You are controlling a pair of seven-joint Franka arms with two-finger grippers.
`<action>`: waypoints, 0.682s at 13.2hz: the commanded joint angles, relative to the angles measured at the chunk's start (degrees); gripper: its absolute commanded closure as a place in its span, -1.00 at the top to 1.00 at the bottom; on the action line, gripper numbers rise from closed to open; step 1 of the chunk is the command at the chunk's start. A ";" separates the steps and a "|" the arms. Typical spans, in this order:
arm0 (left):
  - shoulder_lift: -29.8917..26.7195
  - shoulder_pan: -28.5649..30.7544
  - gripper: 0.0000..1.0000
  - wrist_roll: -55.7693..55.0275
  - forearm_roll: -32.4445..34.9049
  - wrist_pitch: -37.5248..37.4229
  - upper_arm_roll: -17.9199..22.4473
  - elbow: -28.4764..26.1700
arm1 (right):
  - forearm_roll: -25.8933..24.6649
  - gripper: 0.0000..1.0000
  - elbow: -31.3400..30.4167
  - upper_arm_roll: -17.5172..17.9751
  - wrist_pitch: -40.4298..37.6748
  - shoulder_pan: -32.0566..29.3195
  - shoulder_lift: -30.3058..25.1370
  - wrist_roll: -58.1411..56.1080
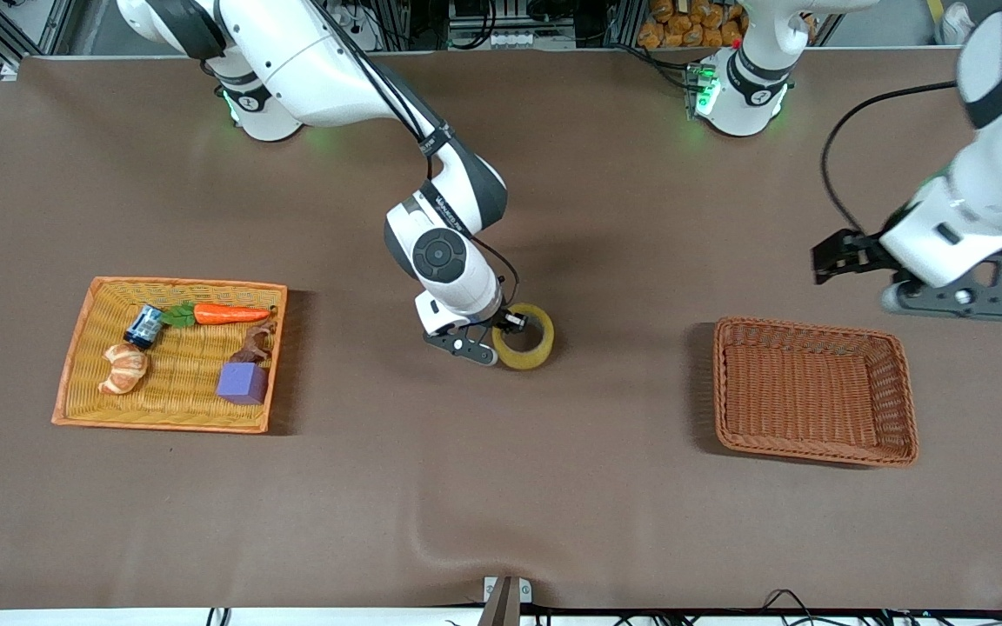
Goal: Transfer tape with both arms
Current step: 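Carry the tape to mid-table with the right gripper while the left gripper approaches, then set the tape down and withdraw the right gripper while the left gripper reaches it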
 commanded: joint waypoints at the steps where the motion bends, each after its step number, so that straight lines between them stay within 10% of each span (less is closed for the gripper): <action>1: 2.06 -2.67 1.00 -2.85 -1.22 2.18 0.11 0.47 | 0.57 1.00 1.65 -0.62 -2.90 -2.57 -1.10 -2.66; 9: 21.02 -20.68 1.00 -29.71 -2.36 25.36 -0.07 0.73 | 0.13 1.00 -4.31 -0.97 -24.80 -25.58 -15.06 -35.17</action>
